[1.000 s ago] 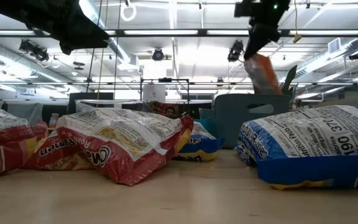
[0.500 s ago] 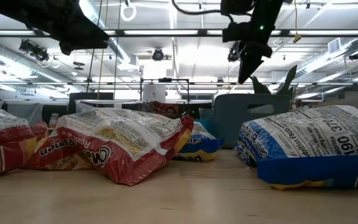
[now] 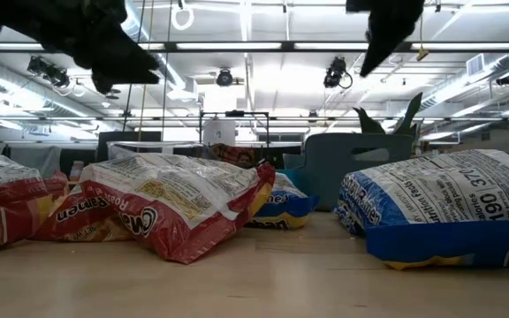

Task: Sort Maruchan noodles
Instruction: Put the red noodle pack into the transparent bin

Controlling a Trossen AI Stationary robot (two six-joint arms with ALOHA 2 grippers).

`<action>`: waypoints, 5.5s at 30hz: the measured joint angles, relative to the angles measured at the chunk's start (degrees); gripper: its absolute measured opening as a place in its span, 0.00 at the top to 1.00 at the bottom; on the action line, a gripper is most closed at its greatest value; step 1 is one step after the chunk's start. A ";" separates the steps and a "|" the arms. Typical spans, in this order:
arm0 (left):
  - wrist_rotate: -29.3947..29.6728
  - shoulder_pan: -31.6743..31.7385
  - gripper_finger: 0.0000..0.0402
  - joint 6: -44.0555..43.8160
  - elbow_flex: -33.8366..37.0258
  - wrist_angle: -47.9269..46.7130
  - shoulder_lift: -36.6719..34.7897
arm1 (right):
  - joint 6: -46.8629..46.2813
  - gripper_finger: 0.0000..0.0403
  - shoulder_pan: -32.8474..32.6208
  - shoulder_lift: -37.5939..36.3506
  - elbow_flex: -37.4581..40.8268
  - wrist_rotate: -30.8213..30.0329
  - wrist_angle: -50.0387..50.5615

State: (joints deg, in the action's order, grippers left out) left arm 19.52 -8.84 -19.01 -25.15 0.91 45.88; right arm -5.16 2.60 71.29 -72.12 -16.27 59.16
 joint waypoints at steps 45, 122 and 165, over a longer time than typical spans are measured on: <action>-16.77 -12.47 0.57 -38.74 -30.67 -47.10 39.50 | 17.87 0.78 -30.37 -2.27 42.27 -29.60 -72.28; -1.22 23.73 0.98 1.92 -47.81 -58.31 35.83 | 12.29 0.78 -32.16 -3.30 42.36 -22.93 -75.33; -15.72 12.60 0.60 -0.49 -56.25 -66.88 43.70 | 14.78 0.78 -32.07 -3.30 42.36 -23.06 -76.22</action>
State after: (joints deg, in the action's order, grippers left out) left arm 3.80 3.76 -19.50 -81.40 -65.98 89.58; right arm 9.62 -29.47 67.99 -29.76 -39.33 -17.06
